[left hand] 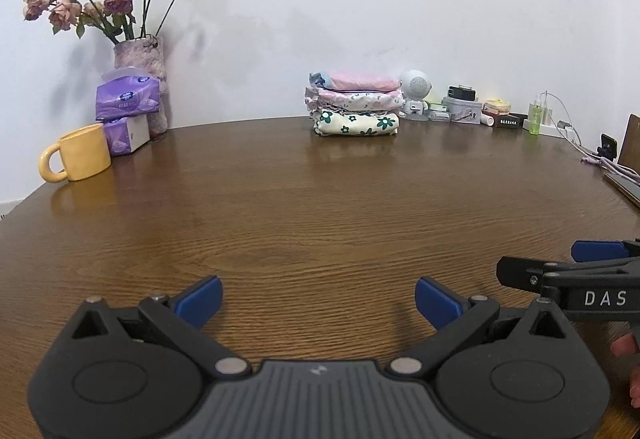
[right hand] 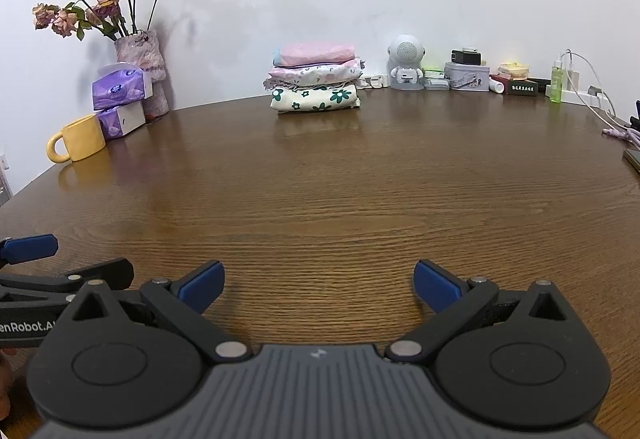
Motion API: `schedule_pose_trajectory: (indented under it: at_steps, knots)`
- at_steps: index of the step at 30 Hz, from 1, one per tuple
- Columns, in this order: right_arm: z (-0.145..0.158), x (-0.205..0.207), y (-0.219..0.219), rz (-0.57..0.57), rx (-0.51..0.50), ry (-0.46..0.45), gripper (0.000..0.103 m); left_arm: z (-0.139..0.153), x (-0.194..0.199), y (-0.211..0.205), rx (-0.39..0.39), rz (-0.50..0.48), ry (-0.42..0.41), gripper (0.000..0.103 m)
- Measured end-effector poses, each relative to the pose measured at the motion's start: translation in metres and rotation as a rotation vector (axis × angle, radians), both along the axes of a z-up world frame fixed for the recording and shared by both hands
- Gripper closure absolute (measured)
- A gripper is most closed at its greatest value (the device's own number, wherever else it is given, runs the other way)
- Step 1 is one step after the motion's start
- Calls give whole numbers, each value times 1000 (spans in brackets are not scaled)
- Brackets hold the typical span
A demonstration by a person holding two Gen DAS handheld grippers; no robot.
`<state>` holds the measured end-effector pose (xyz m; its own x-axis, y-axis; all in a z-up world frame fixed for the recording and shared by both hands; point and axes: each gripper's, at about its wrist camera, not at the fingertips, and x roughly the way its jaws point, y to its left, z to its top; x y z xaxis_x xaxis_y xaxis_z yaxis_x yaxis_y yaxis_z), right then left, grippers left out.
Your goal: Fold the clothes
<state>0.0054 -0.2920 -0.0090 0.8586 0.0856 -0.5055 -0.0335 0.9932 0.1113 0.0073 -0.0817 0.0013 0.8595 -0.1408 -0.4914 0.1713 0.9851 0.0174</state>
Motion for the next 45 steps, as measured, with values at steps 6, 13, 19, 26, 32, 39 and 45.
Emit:
schedule_pose_trajectory:
  at_steps: [6,13,19,26,32,39,45]
  knots:
    - [0,0,-1,-2,8,0,0,0,0,0,-1,5,4,0]
    - [0,-1,-1,-2,8,-2,0,0,1,1,-7,6,12,0]
    - [0,-1,-2,-1,7,-1,0,0,2,2,-13,8,16,0]
    - [0,-1,-2,0,7,-1,0,0,3,2,-13,9,20,0]
    - [0,-1,-1,0,6,-1,0,0,3,2,-12,9,21,0]
    - [0,-1,-1,0,7,-1,0,0,4,2,-11,10,24,0]
    - [0,0,0,0,6,-1,0,0,4,2,-9,10,25,0]
